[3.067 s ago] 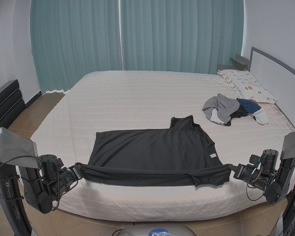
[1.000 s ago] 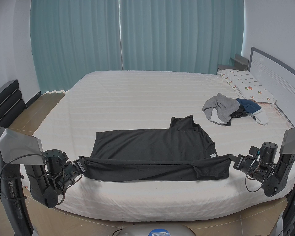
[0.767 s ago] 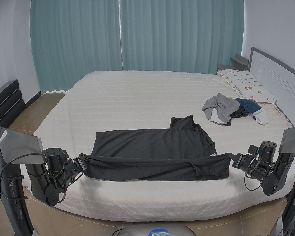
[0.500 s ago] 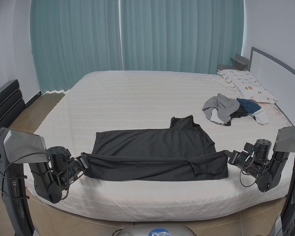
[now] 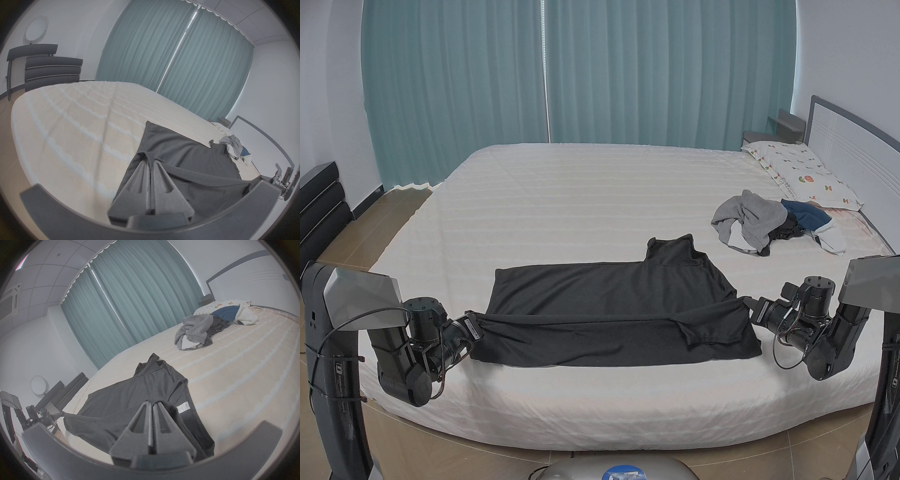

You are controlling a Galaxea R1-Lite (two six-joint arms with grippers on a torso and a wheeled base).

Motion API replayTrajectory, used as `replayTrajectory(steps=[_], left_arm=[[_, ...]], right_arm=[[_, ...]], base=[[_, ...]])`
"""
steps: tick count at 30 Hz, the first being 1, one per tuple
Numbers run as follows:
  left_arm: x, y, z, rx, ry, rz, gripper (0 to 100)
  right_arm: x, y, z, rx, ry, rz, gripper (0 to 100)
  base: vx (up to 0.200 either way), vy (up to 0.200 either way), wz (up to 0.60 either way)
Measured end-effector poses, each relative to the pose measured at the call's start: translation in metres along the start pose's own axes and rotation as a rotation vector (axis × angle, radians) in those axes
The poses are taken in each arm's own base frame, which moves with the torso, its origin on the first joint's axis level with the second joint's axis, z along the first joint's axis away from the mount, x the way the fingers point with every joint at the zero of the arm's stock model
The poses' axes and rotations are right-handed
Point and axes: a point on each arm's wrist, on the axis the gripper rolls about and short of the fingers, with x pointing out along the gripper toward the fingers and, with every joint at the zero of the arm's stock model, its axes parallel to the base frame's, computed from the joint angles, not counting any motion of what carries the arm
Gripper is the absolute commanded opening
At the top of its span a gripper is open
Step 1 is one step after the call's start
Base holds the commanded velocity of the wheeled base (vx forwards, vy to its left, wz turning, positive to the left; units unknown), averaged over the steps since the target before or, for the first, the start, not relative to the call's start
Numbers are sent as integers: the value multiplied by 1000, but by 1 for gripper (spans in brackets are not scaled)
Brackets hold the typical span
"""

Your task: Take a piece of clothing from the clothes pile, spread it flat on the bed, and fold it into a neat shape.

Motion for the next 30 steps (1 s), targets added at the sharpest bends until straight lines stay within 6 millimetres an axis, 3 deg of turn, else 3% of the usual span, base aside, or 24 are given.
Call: replayTrajectory(steps=[10, 30], left_arm=[[-1, 14, 6, -17, -13, 40, 0], [-5, -8, -1, 7, 8, -21, 0]], right_arm=[[0, 1, 0, -1, 0, 2, 0], [-22, 5, 10, -2, -2, 0, 0]], base=[[0, 0, 0], [0, 0, 0]])
